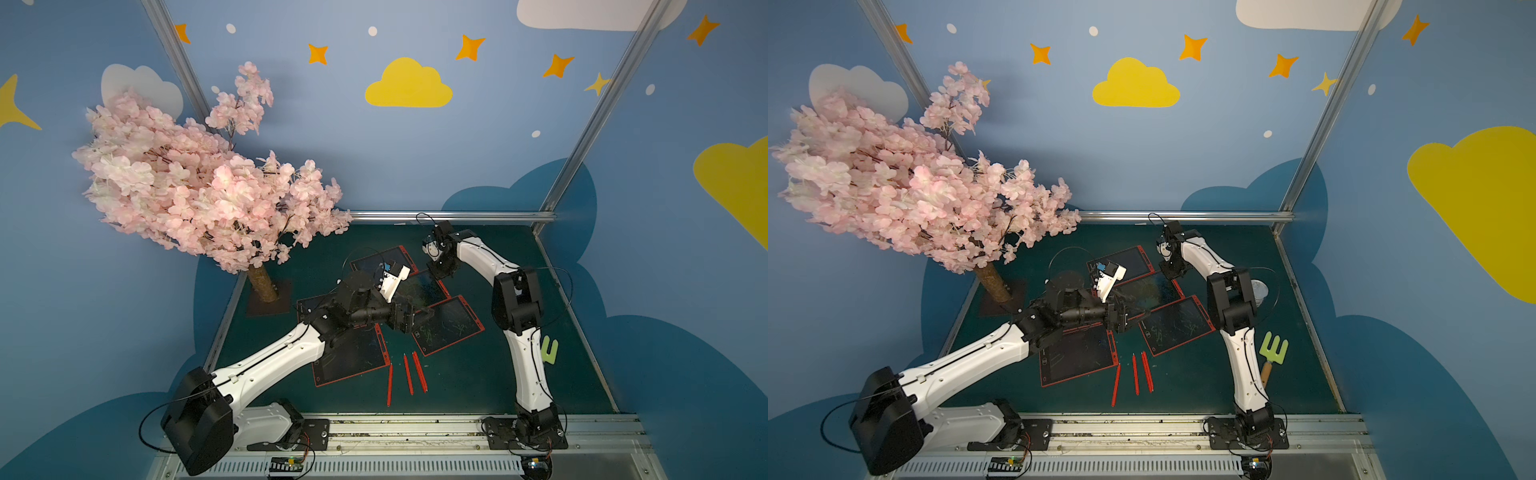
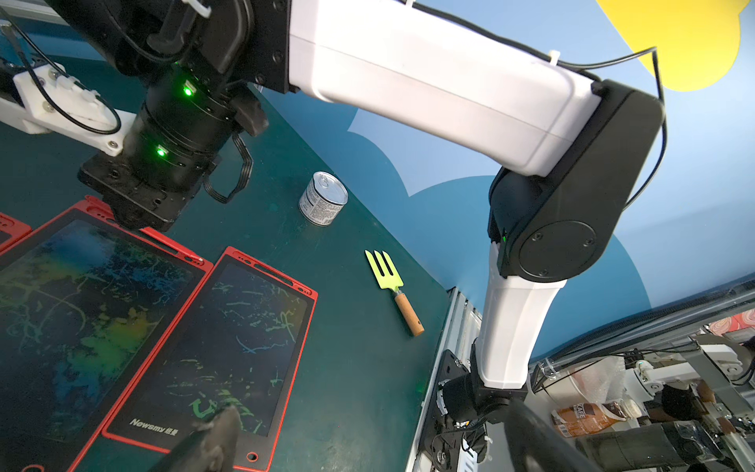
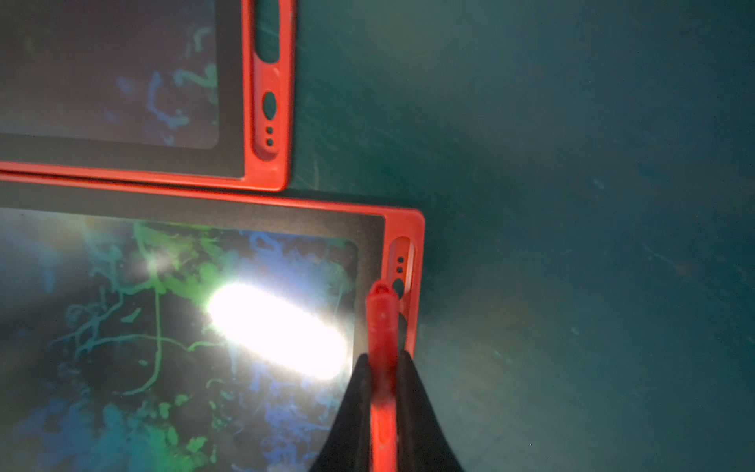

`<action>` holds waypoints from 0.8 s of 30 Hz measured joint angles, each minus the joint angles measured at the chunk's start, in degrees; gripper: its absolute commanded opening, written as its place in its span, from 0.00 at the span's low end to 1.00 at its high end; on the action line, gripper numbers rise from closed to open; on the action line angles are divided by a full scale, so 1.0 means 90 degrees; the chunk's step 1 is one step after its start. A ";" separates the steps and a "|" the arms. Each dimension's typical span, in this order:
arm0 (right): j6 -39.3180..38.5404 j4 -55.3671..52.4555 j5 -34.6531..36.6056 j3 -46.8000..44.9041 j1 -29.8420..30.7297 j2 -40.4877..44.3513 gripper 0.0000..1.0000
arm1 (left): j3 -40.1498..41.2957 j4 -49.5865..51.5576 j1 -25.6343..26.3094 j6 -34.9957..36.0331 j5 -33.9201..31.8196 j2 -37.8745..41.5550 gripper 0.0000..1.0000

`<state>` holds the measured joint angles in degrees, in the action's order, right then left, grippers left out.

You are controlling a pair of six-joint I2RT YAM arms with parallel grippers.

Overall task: Place the stylus back onto the writing tablet
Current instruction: Place the stylus on the writing tablet.

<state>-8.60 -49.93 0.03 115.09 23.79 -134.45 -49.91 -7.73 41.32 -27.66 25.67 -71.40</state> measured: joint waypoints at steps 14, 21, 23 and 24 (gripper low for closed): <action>0.0100 -0.0153 0.0066 0.0012 0.0000 -0.0012 0.16 | 0.0000 -0.0002 0.0007 -0.0027 0.0000 0.0017 1.00; 0.0396 -0.0148 -0.0063 0.0002 -0.0012 -0.0012 0.09 | 0.0002 -0.0002 0.0007 -0.0051 -0.0015 0.0022 1.00; 0.0457 -0.0146 -0.0100 -0.0027 -0.0015 -0.0012 0.08 | 0.0022 -0.0022 0.0010 -0.0078 -0.0032 0.0027 1.00; 0.0486 -0.0146 -0.0114 -0.0051 -0.0015 -0.0012 0.08 | 0.0041 -0.0032 0.0010 -0.0095 -0.0046 0.0032 1.00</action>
<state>-4.23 -51.24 -0.99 114.63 23.66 -134.56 -49.54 -8.01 41.41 -28.51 25.26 -71.11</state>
